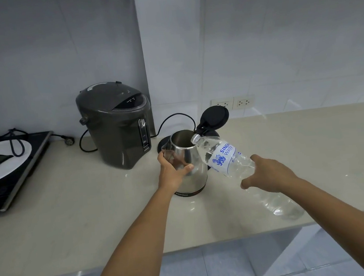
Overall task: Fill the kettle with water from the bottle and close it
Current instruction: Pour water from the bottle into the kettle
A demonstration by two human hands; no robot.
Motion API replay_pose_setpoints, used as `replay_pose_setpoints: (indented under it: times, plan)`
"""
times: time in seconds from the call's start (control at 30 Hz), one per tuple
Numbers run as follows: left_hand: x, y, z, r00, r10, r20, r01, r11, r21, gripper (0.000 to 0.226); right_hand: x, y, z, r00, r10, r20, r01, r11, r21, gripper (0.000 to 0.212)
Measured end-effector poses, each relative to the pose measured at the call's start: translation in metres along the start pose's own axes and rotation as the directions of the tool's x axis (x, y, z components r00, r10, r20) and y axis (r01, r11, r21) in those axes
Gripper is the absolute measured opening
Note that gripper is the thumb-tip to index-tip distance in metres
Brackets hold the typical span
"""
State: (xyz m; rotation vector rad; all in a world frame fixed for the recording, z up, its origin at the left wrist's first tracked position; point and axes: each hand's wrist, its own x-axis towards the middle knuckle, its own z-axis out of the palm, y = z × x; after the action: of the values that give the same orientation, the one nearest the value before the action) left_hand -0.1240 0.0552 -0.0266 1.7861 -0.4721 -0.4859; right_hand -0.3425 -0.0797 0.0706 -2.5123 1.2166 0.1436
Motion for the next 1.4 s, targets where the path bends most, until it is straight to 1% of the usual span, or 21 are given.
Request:
replay_pose_setpoints:
  times: [0.13, 0.67, 0.83, 1.17, 1.4]
  plan:
    - [0.000, -0.004, 0.000, 1.000, 0.014, -0.019, -0.014, 1.000, -0.001, 0.107, 0.003, 0.000, -0.004, 1.000, 0.009, 0.004, -0.009, 0.999, -0.036, 0.082]
    - [0.003, -0.011, 0.001, 0.999, 0.024, -0.026, -0.024, 1.000, -0.003, 0.108, 0.010, 0.001, -0.015, 1.000, -0.002, -0.007, 0.001, 0.991, -0.135, 0.075]
    - [0.003, -0.011, 0.000, 0.999, 0.027, -0.030, -0.027, 1.000, 0.001, 0.108, 0.009, -0.001, -0.017, 1.000, -0.004, -0.011, 0.002, 0.990, -0.143, 0.081]
    - [0.003, -0.011, -0.001, 0.999, 0.030, -0.030, -0.030, 0.999, 0.012, 0.105, 0.009, -0.001, -0.019, 1.000, 0.001, -0.017, -0.004, 0.987, -0.159, 0.069]
    - [0.002, -0.010, -0.002, 0.999, 0.022, -0.027, -0.022, 0.999, 0.026, 0.104, 0.009, -0.001, -0.018, 1.000, -0.001, -0.011, -0.001, 0.986, -0.165, 0.069]
